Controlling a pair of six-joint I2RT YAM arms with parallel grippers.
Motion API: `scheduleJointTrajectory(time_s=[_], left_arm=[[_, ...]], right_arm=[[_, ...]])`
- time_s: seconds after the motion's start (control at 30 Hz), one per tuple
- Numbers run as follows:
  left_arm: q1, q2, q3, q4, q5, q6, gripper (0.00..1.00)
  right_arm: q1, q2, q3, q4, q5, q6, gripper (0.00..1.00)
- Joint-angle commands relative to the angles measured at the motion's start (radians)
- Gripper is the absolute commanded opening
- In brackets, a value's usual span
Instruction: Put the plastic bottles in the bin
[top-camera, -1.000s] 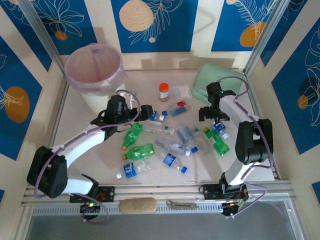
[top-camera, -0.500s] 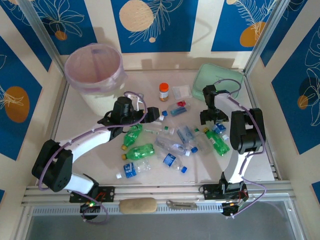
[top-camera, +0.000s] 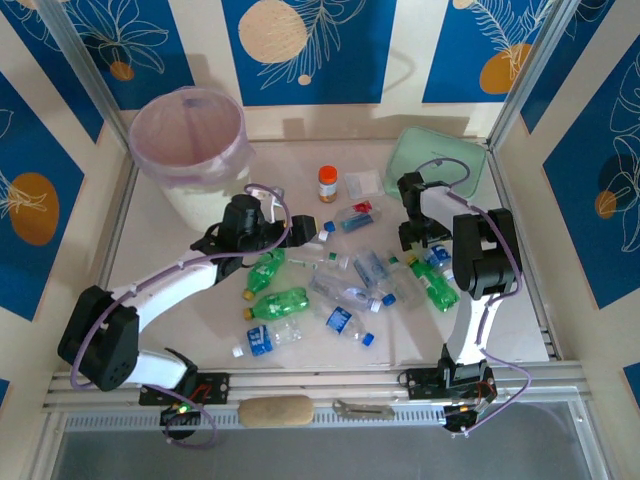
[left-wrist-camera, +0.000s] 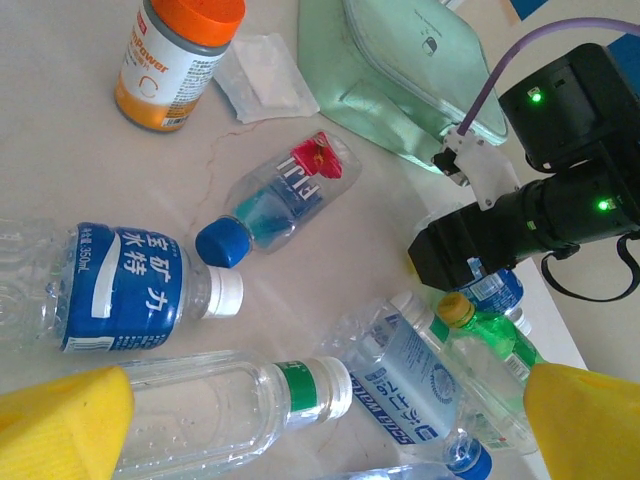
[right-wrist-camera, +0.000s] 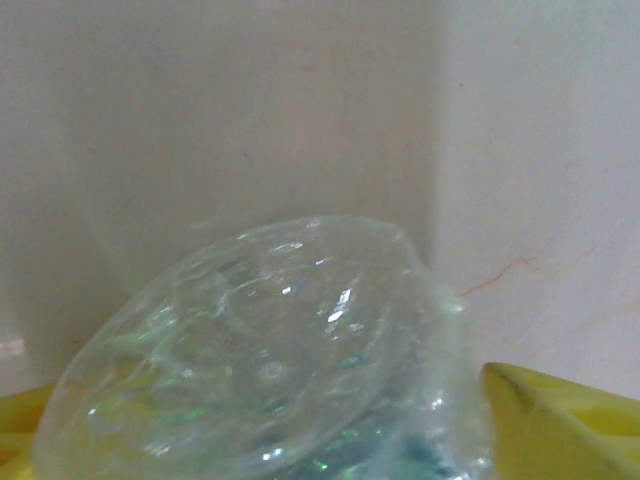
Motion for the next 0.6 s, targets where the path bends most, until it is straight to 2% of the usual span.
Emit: scheduleJointTrajectory(time_s=[0.0,0.4,0.57], left_arm=[[-0.006,0.002,0.016,-0.008,-0.015,0.016,1.0],[-0.006,0.017,0.014,0.006,-0.012,0.005,1.0],[-0.006,0.02,0.017,0.007,-0.015,0.004,1.0]], right_arm=[[0.006,0.026,-0.004,0.047,0.039,-0.015,0.74],[0.026,0.017,-0.023,0.109,0.063,-0.051,0.55],[0.037,-0.009,-0.021,0.131,0.064,-0.061,0.51]])
